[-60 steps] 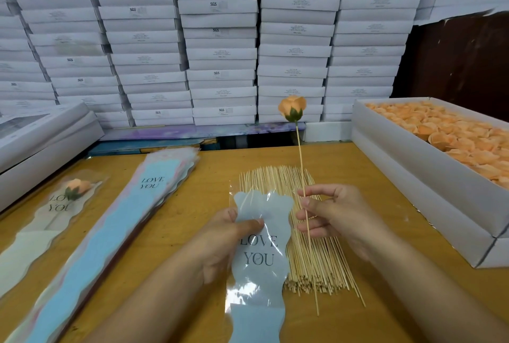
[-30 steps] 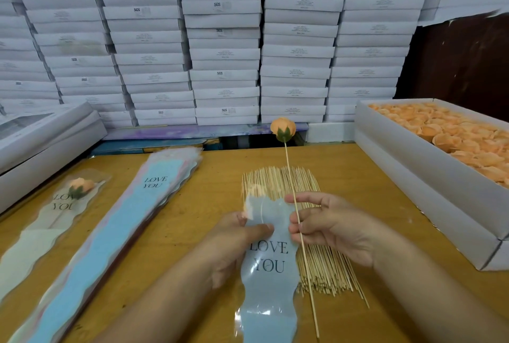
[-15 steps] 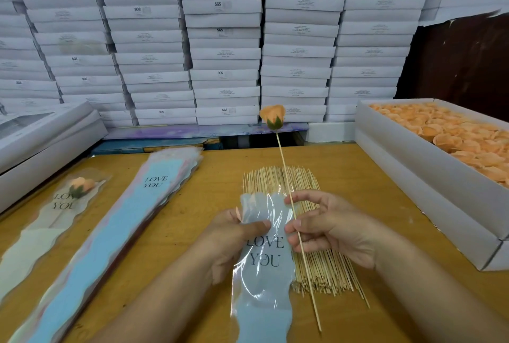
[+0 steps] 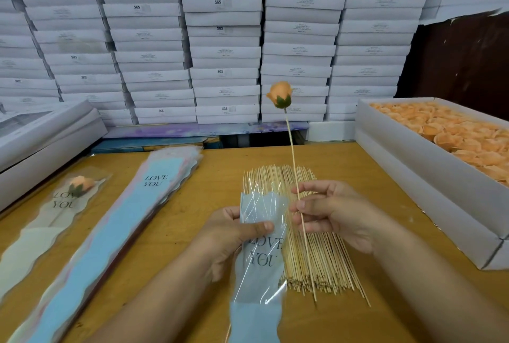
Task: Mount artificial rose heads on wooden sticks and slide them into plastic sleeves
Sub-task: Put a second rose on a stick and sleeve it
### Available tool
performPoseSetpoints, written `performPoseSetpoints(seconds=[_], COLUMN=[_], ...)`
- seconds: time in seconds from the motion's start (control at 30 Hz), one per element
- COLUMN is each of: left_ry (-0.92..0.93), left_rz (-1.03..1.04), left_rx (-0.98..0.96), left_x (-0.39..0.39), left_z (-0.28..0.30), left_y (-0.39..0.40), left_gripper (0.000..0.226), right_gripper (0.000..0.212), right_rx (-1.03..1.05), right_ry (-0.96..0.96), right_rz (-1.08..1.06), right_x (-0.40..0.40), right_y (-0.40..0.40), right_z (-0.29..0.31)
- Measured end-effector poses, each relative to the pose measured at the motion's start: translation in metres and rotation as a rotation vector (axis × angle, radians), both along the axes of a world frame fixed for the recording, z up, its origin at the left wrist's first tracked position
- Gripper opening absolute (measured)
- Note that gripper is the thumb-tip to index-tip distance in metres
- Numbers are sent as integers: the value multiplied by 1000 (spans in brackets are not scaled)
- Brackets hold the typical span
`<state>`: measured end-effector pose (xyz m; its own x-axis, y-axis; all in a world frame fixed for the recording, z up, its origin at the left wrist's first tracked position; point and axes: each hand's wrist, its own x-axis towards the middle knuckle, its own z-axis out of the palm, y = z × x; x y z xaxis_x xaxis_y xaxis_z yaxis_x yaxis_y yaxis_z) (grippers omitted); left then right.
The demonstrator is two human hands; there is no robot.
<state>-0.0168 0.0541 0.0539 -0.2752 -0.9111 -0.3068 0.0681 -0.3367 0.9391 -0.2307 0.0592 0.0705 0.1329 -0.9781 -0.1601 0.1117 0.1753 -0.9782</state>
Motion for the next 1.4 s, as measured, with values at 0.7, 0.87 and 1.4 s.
performPoseSetpoints(seconds=[0.7, 0.87, 1.4], left_ry=[-1, 5, 7], left_rz=[-68, -62, -14], left_rx=[32, 26, 9], left_x=[4, 4, 3], left_z=[-4, -4, -7], left_y=[-1, -2, -4], left_gripper=[46, 46, 50], right_gripper=[21, 22, 20], right_rx=[-191, -142, -52], right_ry=[19, 25, 44], right_rz=[-336, -333, -199], right_x=[14, 16, 33], right_y=[-84, -86, -76], right_z=[96, 75, 38])
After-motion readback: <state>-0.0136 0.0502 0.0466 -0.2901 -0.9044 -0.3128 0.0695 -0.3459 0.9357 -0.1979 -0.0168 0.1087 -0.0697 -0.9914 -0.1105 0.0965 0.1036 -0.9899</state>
